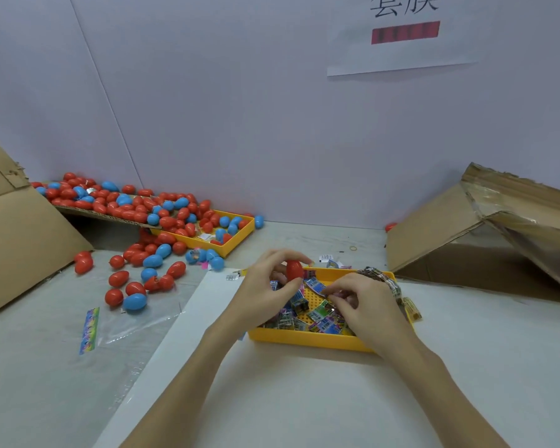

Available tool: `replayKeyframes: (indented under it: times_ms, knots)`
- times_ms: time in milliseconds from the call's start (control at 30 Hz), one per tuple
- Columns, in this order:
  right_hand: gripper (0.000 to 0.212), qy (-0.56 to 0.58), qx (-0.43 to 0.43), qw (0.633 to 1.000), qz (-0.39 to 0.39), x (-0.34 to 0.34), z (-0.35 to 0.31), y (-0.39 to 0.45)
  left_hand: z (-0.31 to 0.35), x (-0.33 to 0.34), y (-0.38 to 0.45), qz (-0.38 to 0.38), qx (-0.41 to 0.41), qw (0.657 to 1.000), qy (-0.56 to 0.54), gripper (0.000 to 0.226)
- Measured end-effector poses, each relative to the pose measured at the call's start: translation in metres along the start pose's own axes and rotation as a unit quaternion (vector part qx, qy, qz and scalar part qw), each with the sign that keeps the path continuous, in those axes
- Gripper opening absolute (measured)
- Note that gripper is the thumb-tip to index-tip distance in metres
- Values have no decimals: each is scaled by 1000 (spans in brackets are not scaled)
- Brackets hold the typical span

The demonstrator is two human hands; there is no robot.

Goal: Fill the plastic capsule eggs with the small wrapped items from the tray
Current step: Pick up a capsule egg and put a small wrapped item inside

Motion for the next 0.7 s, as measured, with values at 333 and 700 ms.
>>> replayKeyframes:
  times_ms: [333, 700]
  knots:
    - [41, -154, -19, 983, -101, 27, 4, -4, 6, 3, -5, 31, -20, 994, 98, 17]
    - [33, -110, -70, 988, -82, 20, -12, -6, 34, 21, -7, 14, 119, 938, 326, 17]
Point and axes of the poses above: each hand's wrist, its own y-axis towards the middle knuckle, its own x-axis out of the palm, z = x × y, the point moved 9 cm from there along y, towards the middle knuckle, and after that the axes turned 2 degrees about z, right-handed, at the moved point
